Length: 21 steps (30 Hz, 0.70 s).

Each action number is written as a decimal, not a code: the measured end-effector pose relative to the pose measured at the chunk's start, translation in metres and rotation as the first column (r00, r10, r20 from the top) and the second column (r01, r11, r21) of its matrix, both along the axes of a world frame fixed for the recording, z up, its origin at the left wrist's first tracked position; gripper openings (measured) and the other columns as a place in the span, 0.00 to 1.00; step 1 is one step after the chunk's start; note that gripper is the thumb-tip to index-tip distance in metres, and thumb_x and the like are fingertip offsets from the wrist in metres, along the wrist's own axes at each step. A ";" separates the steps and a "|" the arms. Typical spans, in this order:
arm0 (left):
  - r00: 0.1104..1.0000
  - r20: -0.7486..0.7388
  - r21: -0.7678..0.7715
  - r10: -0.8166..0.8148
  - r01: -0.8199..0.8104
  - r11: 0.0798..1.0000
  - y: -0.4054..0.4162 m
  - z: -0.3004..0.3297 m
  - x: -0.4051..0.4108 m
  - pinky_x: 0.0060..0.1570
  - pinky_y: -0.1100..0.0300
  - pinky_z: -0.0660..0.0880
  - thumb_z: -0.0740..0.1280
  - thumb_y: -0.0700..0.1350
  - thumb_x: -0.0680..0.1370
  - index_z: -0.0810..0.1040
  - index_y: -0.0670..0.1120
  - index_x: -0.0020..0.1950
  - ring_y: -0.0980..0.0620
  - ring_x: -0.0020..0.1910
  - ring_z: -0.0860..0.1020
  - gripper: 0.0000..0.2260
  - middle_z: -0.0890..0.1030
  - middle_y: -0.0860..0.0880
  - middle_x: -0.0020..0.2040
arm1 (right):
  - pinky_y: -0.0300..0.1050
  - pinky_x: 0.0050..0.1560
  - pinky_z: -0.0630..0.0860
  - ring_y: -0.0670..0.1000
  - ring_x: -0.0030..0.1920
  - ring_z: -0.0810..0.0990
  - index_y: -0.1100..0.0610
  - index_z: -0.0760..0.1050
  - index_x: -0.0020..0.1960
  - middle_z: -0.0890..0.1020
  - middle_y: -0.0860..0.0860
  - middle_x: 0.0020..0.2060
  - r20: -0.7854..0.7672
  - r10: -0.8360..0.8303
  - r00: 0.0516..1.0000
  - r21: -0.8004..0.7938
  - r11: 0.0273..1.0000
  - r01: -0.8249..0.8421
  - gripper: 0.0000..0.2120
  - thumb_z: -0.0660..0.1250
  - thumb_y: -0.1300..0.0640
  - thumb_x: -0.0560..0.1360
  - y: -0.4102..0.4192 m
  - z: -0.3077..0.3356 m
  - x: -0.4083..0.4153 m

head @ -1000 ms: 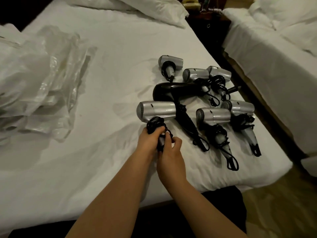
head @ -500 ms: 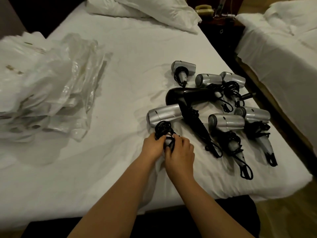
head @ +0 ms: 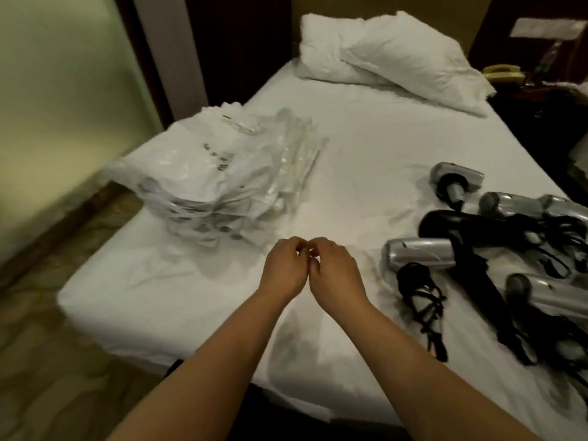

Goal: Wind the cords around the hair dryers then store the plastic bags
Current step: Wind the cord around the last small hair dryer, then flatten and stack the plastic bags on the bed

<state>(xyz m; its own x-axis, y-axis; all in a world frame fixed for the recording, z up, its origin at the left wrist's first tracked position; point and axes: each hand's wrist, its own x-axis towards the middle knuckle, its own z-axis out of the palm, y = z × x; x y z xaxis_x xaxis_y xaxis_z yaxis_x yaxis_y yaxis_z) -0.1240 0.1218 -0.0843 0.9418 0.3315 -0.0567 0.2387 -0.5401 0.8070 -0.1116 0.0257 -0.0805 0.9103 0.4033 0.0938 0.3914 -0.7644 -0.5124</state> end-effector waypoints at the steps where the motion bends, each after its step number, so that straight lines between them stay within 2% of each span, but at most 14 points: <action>1: 0.999 0.039 0.026 0.013 -0.014 1.000 0.015 0.006 -0.002 0.48 0.65 0.67 0.58 0.38 0.79 0.80 0.42 0.55 0.51 0.54 0.77 0.12 0.81 0.47 0.54 | 0.47 0.57 0.68 0.54 0.58 0.72 0.56 0.70 0.64 0.76 0.53 0.58 0.016 0.040 0.999 -0.020 0.999 -0.040 0.15 0.54 0.59 0.79 0.014 0.005 0.002; 3: 0.991 0.119 0.085 0.067 -0.078 0.993 0.051 0.019 -0.002 0.48 0.64 0.67 0.60 0.37 0.78 0.81 0.42 0.52 0.52 0.53 0.77 0.10 0.80 0.47 0.52 | 0.47 0.57 0.68 0.54 0.59 0.72 0.56 0.69 0.65 0.74 0.53 0.59 0.054 0.103 0.993 -0.031 0.994 -0.101 0.16 0.54 0.58 0.79 0.046 0.014 0.007; 5: 0.973 0.185 0.184 0.138 -0.172 0.968 0.085 0.031 0.002 0.53 0.62 0.67 0.63 0.36 0.76 0.80 0.41 0.55 0.48 0.56 0.75 0.10 0.78 0.45 0.55 | 0.47 0.58 0.68 0.55 0.59 0.72 0.56 0.70 0.64 0.73 0.54 0.61 0.080 0.140 0.987 -0.013 0.990 -0.140 0.15 0.55 0.58 0.79 0.076 0.024 0.014; 9: 0.950 0.234 0.465 0.208 -0.297 0.834 0.147 0.039 0.012 0.59 0.53 0.69 0.66 0.40 0.75 0.73 0.43 0.65 0.44 0.63 0.69 0.17 0.72 0.43 0.64 | 0.48 0.61 0.68 0.56 0.61 0.71 0.59 0.72 0.63 0.70 0.55 0.65 0.056 0.184 0.981 0.035 0.982 -0.186 0.15 0.57 0.59 0.78 0.126 0.039 0.028; 12: 0.980 0.115 0.616 0.163 -0.199 0.762 0.180 0.030 0.027 0.60 0.52 0.66 0.67 0.44 0.76 0.69 0.42 0.69 0.42 0.64 0.69 0.22 0.72 0.42 0.66 | 0.45 0.60 0.68 0.55 0.62 0.72 0.60 0.72 0.63 0.70 0.55 0.65 -0.058 0.206 0.977 0.118 0.973 -0.198 0.15 0.57 0.59 0.78 0.153 0.039 0.037; 15: 0.988 -0.083 0.725 0.130 -0.030 0.688 0.189 0.017 0.042 0.58 0.52 0.68 0.62 0.47 0.78 0.62 0.46 0.73 0.42 0.62 0.72 0.24 0.72 0.43 0.66 | 0.43 0.61 0.69 0.54 0.62 0.73 0.56 0.70 0.67 0.73 0.55 0.64 -0.263 0.170 0.950 0.290 0.953 -0.090 0.18 0.59 0.59 0.77 0.166 0.039 0.044; 17: 0.977 -0.153 0.776 0.149 0.026 0.630 0.188 0.009 0.050 0.58 0.53 0.69 0.58 0.49 0.79 0.60 0.51 0.74 0.42 0.61 0.73 0.23 0.75 0.45 0.64 | 0.39 0.58 0.70 0.52 0.62 0.74 0.54 0.68 0.69 0.73 0.54 0.65 -0.338 0.175 0.925 0.371 0.928 -0.040 0.20 0.60 0.58 0.77 0.167 0.042 0.047; 19: 0.966 -0.172 0.817 0.196 0.028 0.577 0.190 0.007 0.057 0.57 0.54 0.69 0.57 0.47 0.80 0.65 0.53 0.72 0.43 0.60 0.73 0.19 0.78 0.47 0.60 | 0.37 0.56 0.68 0.51 0.63 0.73 0.55 0.67 0.70 0.73 0.54 0.66 -0.394 0.185 0.900 0.399 0.917 -0.014 0.21 0.60 0.58 0.78 0.168 0.045 0.048; 21: 0.957 -0.169 0.849 0.237 0.020 0.528 0.194 0.007 0.065 0.55 0.54 0.69 0.57 0.45 0.79 0.75 0.52 0.63 0.45 0.59 0.73 0.14 0.80 0.48 0.56 | 0.43 0.64 0.68 0.53 0.65 0.71 0.56 0.66 0.71 0.71 0.54 0.67 -0.447 0.176 0.877 0.410 0.912 0.026 0.22 0.60 0.58 0.77 0.170 0.044 0.047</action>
